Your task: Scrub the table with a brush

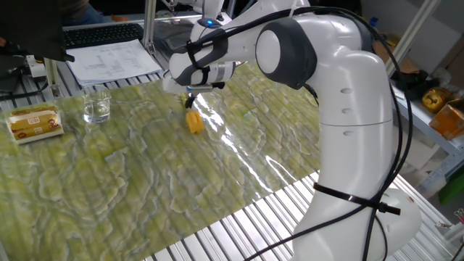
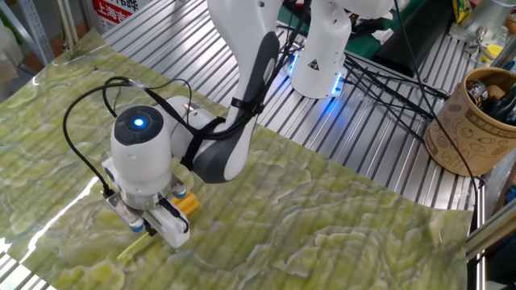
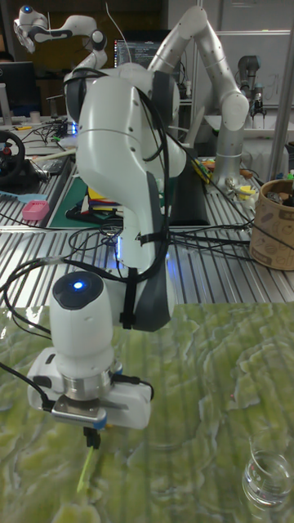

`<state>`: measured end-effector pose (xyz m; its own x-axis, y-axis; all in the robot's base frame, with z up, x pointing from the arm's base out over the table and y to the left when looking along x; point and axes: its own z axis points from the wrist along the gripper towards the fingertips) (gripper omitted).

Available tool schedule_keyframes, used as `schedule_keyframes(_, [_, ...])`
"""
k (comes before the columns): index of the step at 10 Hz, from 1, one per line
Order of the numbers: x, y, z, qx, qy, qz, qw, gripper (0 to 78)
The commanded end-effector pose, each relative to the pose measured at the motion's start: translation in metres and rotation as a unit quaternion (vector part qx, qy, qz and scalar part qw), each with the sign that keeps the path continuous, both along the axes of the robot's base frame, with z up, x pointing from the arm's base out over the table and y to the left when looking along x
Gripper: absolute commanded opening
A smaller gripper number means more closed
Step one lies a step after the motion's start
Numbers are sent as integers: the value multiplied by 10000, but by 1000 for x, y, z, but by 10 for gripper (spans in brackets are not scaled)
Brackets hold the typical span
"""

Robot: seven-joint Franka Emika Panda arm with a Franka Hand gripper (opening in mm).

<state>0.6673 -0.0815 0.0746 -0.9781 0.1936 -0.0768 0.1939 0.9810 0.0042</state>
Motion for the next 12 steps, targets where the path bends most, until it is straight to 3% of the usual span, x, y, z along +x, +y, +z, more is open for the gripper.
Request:
schedule_keyframes(1, [0,-4,11,-119,81,3,9999,12])
schedule_keyframes(2, [-2,-7,20,-171,172,41,9997,12])
schedule_keyframes(4, [-1,-13,24,-257,198,133,9994,12])
schedule_keyframes(8, [4,-31,10,-269,52,372,9989,12])
schedule_keyframes(10, [2,-28,-3,-258,-109,317,9991,12])
schedule_keyframes(12, [2,-22,-10,-225,-152,225,9994,12])
